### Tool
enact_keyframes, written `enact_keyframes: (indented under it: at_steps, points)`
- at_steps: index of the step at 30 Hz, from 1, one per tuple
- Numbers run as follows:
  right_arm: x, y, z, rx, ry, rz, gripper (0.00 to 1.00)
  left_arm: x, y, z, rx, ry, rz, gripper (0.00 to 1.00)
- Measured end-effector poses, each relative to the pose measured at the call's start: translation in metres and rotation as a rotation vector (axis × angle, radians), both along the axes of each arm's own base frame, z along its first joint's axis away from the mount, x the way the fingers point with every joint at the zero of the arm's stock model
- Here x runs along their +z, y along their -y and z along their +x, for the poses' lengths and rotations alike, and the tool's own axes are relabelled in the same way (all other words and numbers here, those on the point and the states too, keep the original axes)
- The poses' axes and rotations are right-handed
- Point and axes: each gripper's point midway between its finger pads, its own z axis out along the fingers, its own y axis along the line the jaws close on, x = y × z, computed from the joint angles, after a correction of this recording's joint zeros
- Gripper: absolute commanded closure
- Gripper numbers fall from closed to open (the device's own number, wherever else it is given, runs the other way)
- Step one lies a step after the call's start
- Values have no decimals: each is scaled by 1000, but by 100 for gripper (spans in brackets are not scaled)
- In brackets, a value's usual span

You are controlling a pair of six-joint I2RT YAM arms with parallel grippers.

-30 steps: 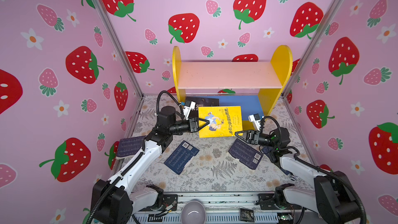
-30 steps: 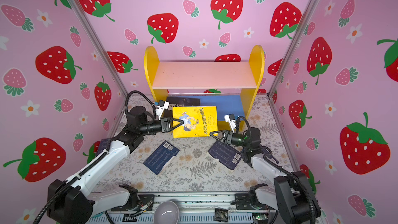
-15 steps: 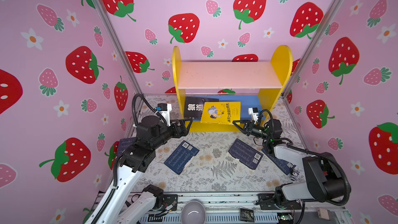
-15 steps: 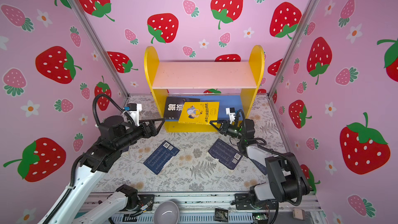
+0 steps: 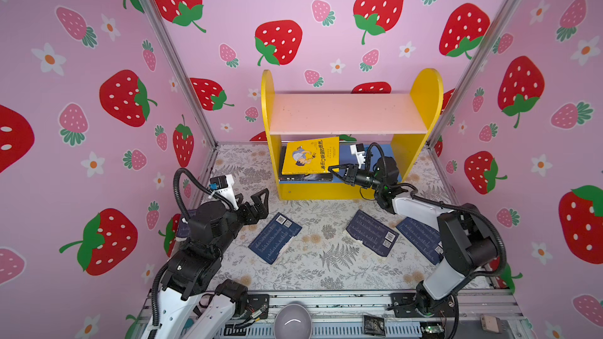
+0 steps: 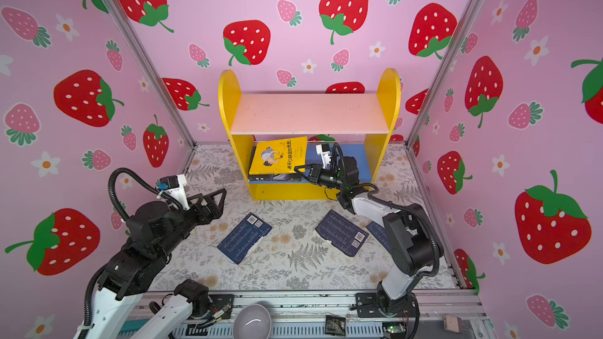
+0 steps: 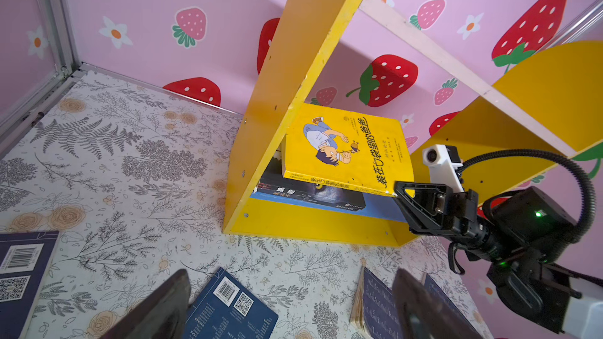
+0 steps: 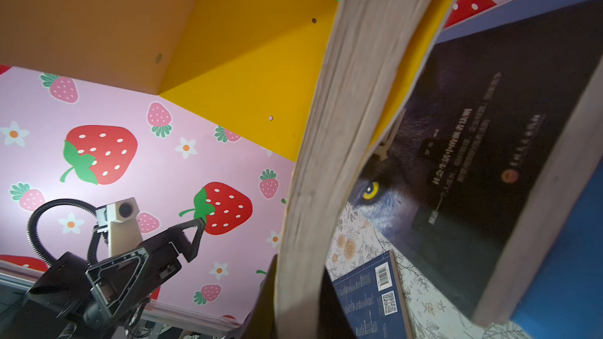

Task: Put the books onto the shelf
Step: 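Open and withdraw the left gripper while the right gripper pushes the book shelfward, then press the yellow book down onto the dark books with the right gripper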

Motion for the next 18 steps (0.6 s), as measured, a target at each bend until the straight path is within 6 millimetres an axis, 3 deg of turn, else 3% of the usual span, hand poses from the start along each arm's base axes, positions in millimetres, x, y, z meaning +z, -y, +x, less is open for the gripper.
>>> enact_keyframes:
  at_steps: [6,18]
  points:
    - [-16,-17,12,16,-1,-41,100,-3,-2,-6,2,-1,-6,2]
    - [-10,-23,20,36,53,-81,100,-6,-3,-8,3,-2,-8,2]
